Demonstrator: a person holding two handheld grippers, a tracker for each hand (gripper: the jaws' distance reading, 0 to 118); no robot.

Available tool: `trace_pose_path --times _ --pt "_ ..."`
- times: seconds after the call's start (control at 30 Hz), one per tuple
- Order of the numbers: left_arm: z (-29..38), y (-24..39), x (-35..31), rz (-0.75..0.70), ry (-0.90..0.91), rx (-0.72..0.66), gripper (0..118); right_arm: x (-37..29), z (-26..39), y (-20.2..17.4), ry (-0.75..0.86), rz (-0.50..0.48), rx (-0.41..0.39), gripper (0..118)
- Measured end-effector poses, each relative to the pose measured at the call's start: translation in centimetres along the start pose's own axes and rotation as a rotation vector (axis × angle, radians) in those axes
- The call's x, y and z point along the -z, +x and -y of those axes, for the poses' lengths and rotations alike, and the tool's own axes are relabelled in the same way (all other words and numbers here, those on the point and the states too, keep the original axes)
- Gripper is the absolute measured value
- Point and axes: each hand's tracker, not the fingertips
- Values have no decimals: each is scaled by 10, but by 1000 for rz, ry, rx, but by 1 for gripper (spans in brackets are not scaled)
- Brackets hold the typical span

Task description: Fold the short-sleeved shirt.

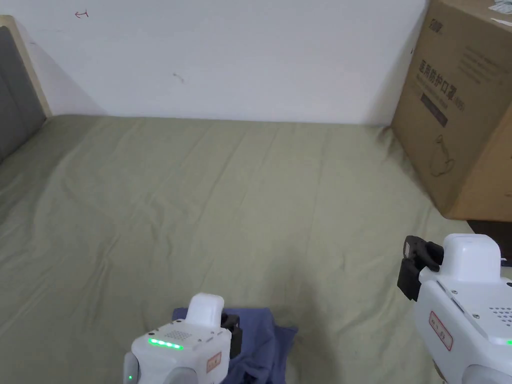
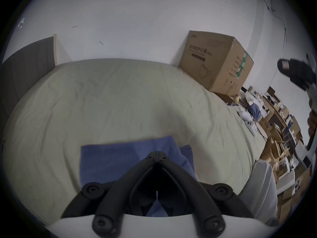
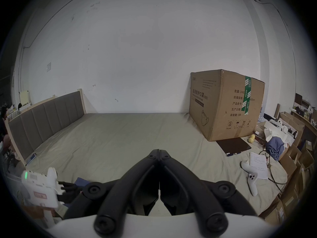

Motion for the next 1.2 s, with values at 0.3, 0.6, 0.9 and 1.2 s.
trace_pose_path --times 0.3,0.6,0.9,1.2 --pt "43 34 52 20 -108 6 0 0 5 17 -17 40 1 0" --pt "64 43 64 -55 -73 59 0 0 15 18 -51 44 7 0" --pt "3 46 -4 -14 134 91 0 -11 2 5 -9 12 -3 0" --pt "-85 6 -103 -91 387 116 0 -23 -16 -20 84 -27 -8 0"
